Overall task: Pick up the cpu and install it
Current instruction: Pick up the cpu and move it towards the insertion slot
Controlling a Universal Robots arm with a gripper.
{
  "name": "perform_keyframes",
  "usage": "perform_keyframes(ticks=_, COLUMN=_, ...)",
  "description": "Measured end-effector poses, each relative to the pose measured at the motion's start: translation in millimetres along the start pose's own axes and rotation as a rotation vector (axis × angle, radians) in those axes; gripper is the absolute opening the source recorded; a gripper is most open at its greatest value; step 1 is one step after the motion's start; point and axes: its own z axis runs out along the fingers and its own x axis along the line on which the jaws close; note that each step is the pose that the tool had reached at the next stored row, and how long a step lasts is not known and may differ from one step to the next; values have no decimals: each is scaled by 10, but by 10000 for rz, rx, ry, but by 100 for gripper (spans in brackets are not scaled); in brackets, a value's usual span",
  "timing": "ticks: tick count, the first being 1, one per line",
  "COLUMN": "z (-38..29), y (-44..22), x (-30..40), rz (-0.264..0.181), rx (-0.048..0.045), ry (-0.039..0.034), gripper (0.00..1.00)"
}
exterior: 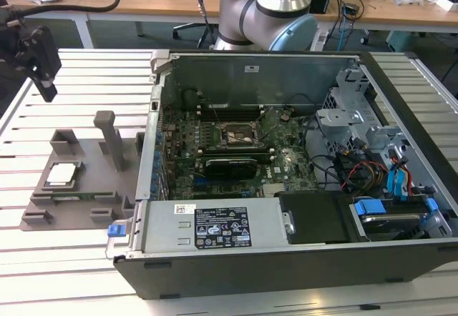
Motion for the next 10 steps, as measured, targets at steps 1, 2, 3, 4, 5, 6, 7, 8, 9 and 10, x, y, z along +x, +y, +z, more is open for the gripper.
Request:
perform_keyframes(ticks=1, z=3, y=0, x=0, rz=0, rx=0, ry=0, gripper=74)
perform_keyframes(ticks=2, z=6, y=0, x=0, rz=0, rx=0, ry=1, gripper=74)
perform_keyframes(ticks=3, z=10, y=0, x=0, rz=0, rx=0, ry=0, gripper=74)
perform_keyframes(ticks=4, z=13, y=0, x=1, rz=0, rx=0, ry=1, gripper=74)
perform_keyframes(ticks=5, z=17, y=0, x=1, rz=0, rx=0, ry=1, gripper=74)
perform_keyframes(ticks=6, z=20, y=0, x=1, rz=0, rx=0, ry=0, gripper=74)
perform_keyframes(ticks=7, z=26, y=0, x=1, rz=0, rx=-1, ry=0, gripper=74)
perform_keyframes(ticks=8, z=33, y=0, x=1, rz=0, rx=-1, ry=0, gripper=74)
perform_keyframes(ticks=9, z=46, y=0, x=1, rz=1, rx=-1, ry=0, gripper=74)
perform_keyframes(ticks=10, z=56, y=0, x=2, rz=0, rx=0, ry=1, gripper=74)
